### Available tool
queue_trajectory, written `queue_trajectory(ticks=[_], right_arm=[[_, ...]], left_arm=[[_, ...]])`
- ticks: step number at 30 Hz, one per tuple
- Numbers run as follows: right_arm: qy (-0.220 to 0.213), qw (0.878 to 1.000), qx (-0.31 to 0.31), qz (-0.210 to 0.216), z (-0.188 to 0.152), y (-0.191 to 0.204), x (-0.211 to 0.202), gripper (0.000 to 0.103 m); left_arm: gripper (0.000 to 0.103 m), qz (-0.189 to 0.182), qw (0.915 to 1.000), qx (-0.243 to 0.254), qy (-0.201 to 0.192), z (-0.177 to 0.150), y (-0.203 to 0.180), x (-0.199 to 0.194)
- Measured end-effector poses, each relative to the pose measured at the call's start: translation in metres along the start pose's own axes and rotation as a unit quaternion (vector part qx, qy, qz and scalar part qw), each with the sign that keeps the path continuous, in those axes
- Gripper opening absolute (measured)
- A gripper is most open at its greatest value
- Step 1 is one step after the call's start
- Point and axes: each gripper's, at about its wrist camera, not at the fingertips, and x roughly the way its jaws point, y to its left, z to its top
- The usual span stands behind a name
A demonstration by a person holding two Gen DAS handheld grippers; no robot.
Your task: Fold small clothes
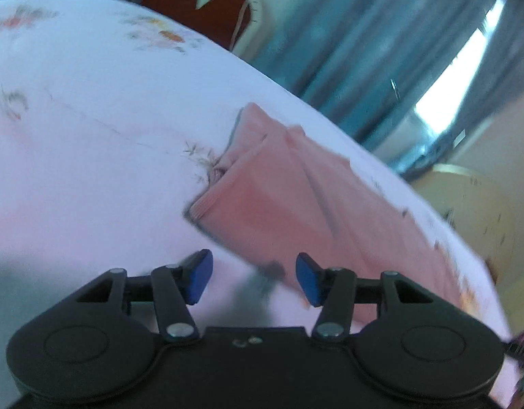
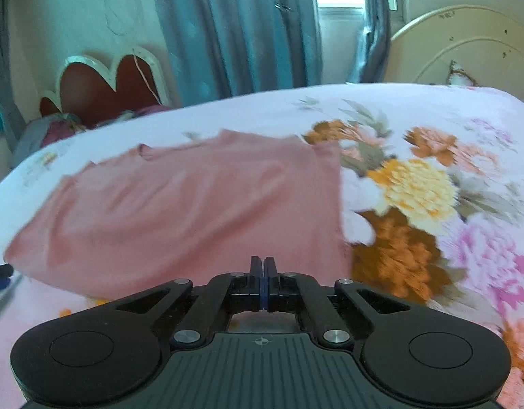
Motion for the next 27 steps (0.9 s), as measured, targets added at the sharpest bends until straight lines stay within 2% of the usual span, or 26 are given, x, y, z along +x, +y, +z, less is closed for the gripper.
queue_trajectory(ticks=[6,12,14,16,21,23,24,27], right_arm=[[0.01,0.999,-0.004,0.034,0.025,0.039,0.039,0.0],[0.024,0.997,-0.015,0.075,0.047,0.081,0.09,0.0],[0.03,0.996,-0.016,0.083,0.051,0.092,0.105,0.0],[0.036,0.996,-0.017,0.085,0.053,0.101,0.119,0.0],[0.056,0.995,-0.017,0.082,0.052,0.108,0.144,0.0],[0.055,0.995,-0.011,0.087,0.049,0.108,0.147,0.0],[0.061,0.995,-0.01,0.084,0.048,0.107,0.15,0.0],[0.066,0.994,-0.009,0.082,0.046,0.107,0.156,0.0]], left_arm=[[0.05,-0.042,0.9951,-0.087,-0.023,0.018,0.016,0.033],[0.026,-0.06,0.9896,-0.127,-0.029,0.031,0.028,0.058],[0.021,-0.064,0.9894,-0.127,-0.028,0.034,0.029,0.067],[0.008,-0.067,0.9893,-0.127,-0.024,0.036,0.029,0.074],[0.008,-0.099,0.986,-0.122,-0.054,0.034,0.022,0.061],[0.009,-0.086,0.9879,-0.12,-0.049,0.033,0.025,0.064],[0.014,-0.083,0.9876,-0.126,-0.044,0.032,0.028,0.068],[0.014,-0.085,0.986,-0.137,-0.044,0.033,0.03,0.071]])
